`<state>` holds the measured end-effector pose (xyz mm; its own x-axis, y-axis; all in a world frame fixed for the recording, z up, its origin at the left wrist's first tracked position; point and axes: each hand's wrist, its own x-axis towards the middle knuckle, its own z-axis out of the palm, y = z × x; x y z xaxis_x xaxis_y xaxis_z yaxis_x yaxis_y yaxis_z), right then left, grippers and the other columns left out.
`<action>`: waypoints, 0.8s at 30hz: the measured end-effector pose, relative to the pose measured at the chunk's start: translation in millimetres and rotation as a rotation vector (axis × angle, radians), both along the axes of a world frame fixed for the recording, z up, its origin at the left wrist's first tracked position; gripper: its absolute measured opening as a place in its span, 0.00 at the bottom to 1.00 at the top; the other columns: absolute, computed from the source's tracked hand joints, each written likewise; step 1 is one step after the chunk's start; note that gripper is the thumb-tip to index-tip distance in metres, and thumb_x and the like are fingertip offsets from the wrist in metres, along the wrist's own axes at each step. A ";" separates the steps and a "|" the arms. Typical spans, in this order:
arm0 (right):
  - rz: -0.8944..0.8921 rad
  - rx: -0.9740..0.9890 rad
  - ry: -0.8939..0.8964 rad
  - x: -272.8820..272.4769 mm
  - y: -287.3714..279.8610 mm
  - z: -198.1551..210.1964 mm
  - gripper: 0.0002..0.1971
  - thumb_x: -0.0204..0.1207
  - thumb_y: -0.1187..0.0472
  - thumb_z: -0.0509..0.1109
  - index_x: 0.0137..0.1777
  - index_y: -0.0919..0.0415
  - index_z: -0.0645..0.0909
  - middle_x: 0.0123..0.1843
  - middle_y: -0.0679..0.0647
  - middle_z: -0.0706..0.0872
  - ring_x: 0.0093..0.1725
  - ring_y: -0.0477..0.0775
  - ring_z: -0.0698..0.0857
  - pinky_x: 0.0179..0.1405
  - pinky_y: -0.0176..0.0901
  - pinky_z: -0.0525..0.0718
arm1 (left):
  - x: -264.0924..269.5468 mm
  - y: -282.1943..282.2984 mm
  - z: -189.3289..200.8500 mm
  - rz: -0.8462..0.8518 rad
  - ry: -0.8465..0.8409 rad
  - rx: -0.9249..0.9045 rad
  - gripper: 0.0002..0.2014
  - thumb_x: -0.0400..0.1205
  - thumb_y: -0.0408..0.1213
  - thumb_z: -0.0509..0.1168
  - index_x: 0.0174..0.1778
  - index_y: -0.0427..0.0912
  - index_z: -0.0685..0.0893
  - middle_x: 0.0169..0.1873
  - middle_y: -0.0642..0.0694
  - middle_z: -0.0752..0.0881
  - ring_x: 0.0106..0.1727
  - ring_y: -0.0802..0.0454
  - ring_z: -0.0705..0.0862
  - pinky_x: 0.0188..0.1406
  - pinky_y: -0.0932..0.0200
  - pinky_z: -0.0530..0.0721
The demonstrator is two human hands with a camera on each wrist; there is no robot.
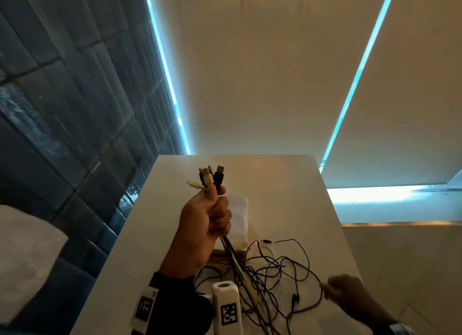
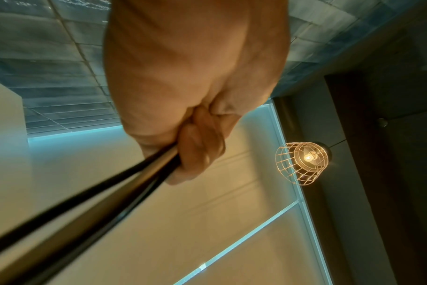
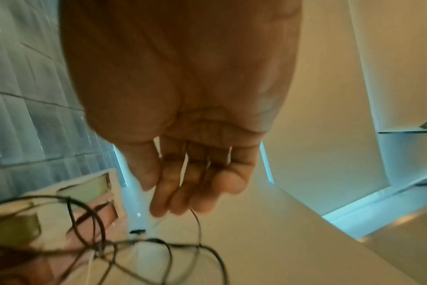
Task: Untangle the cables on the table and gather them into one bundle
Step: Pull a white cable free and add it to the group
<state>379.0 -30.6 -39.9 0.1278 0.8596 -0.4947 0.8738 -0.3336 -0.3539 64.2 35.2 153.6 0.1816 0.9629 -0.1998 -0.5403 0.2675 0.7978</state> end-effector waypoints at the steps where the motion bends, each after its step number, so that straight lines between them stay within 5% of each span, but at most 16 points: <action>1: -0.001 0.075 0.003 -8.3 24.1 8.0 0.22 0.82 0.48 0.65 0.24 0.49 0.78 0.26 0.43 0.82 0.32 0.38 0.80 0.31 0.31 0.72 | 1.4 -0.7 0.2 -0.007 0.015 -0.009 0.13 0.78 0.47 0.57 0.44 0.38 0.75 0.20 0.52 0.61 0.17 0.59 0.57 0.16 0.64 0.57; 4: 0.080 0.224 -0.077 -31.1 71.9 21.7 0.16 0.83 0.50 0.62 0.33 0.52 0.76 0.39 0.49 0.80 0.39 0.49 0.77 0.29 0.36 0.67 | 3.4 -2.9 2.1 0.008 0.053 -0.026 0.13 0.79 0.47 0.57 0.42 0.39 0.75 0.21 0.51 0.61 0.18 0.58 0.57 0.18 0.63 0.57; 8: 0.155 0.275 -0.161 -57.8 115.3 5.7 0.11 0.81 0.55 0.62 0.51 0.56 0.84 0.55 0.55 0.83 0.51 0.60 0.85 0.42 0.44 0.78 | 1.3 -3.2 2.7 0.038 0.104 -0.049 0.15 0.87 0.44 0.52 0.39 0.40 0.75 0.22 0.51 0.63 0.20 0.58 0.58 0.22 0.61 0.55; 14: 0.326 0.125 -0.266 -67.8 131.3 -32.8 0.21 0.82 0.56 0.61 0.75 0.54 0.70 0.73 0.56 0.74 0.65 0.61 0.81 0.60 0.49 0.80 | 0.0 -6.6 4.0 0.075 0.222 -0.012 0.15 0.88 0.43 0.52 0.39 0.39 0.74 0.26 0.49 0.71 0.21 0.57 0.64 0.22 0.62 0.62; 20: 0.384 0.040 -0.340 -59.6 122.2 -48.2 0.14 0.83 0.54 0.60 0.65 0.57 0.76 0.65 0.58 0.80 0.61 0.62 0.83 0.55 0.49 0.82 | -0.4 -5.4 2.9 0.072 0.341 0.038 0.15 0.88 0.42 0.52 0.44 0.37 0.76 0.27 0.49 0.72 0.22 0.58 0.66 0.23 0.62 0.65; 24: 0.169 0.066 -0.193 -58.8 126.2 -29.4 0.08 0.81 0.56 0.62 0.54 0.58 0.79 0.60 0.60 0.83 0.56 0.61 0.85 0.53 0.47 0.84 | 4.2 -2.8 0.1 0.076 0.351 0.029 0.13 0.88 0.38 0.53 0.48 0.35 0.79 0.28 0.49 0.72 0.23 0.59 0.68 0.25 0.62 0.64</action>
<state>320.2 95.5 -69.2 0.0664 0.9065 -0.4170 0.9685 -0.1591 -0.1917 68.3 32.4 153.6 0.0345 0.9771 -0.2099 -0.2490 0.2118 0.9451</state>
